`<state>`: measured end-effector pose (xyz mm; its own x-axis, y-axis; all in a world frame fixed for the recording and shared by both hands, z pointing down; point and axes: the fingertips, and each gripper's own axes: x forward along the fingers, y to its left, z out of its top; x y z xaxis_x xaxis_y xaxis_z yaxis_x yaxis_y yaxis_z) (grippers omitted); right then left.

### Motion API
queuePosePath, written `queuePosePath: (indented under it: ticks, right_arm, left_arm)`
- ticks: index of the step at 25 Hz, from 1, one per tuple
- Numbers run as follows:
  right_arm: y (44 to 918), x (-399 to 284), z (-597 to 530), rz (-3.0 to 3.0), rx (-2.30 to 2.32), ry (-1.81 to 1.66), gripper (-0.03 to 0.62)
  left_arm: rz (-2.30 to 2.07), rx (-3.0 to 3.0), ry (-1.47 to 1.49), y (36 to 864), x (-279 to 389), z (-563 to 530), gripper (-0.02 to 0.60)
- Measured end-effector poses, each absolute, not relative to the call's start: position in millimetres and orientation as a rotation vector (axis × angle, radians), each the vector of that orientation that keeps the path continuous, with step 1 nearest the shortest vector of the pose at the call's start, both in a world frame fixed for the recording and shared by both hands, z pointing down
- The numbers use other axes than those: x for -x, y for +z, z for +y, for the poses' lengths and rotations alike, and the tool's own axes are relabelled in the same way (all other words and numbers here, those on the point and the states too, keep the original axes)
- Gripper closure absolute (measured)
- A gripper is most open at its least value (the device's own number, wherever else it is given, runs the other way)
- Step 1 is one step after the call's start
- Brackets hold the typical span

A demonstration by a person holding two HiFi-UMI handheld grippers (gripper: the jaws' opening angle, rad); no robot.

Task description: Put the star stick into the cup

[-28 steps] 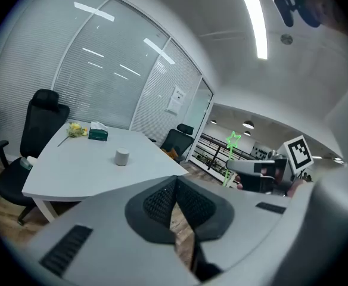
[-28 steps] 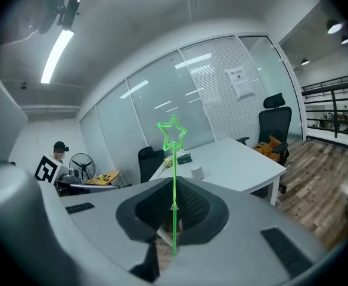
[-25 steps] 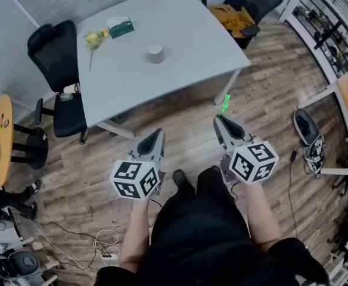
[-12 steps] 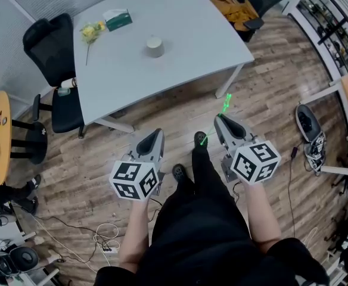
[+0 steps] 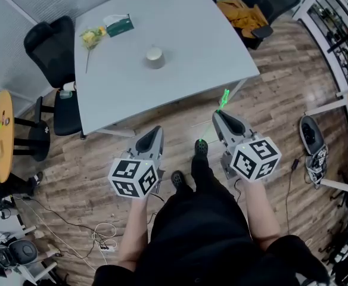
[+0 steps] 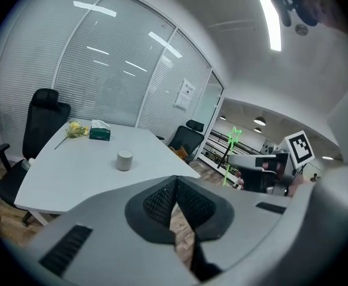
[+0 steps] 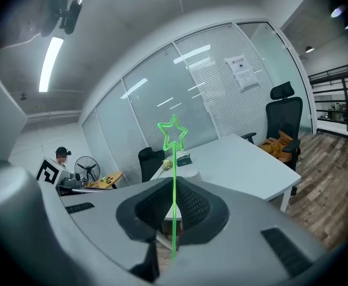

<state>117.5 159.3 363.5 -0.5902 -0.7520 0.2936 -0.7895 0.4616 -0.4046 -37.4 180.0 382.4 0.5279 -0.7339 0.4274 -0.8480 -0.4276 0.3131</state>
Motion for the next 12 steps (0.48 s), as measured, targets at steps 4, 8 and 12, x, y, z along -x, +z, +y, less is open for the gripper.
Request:
queuePosePath:
  ticks: [4,8,12]
  right_arm:
    - [360,-131,122,-2.645,-1.357,0.784,0.569]
    - [359,-143,88,-2.666,-1.314,0.788,0.569]
    - [360,-155,59,-2.684,-1.264,0.793,0.568]
  left_arm:
    - [-1.309,-2.269,0.328,380,24,147,0.584]
    - [-1.34,-2.259,0.343,378,10,119,0.584]
    - [-1.381,-2.234,0.346,376,-3,97,0.584]
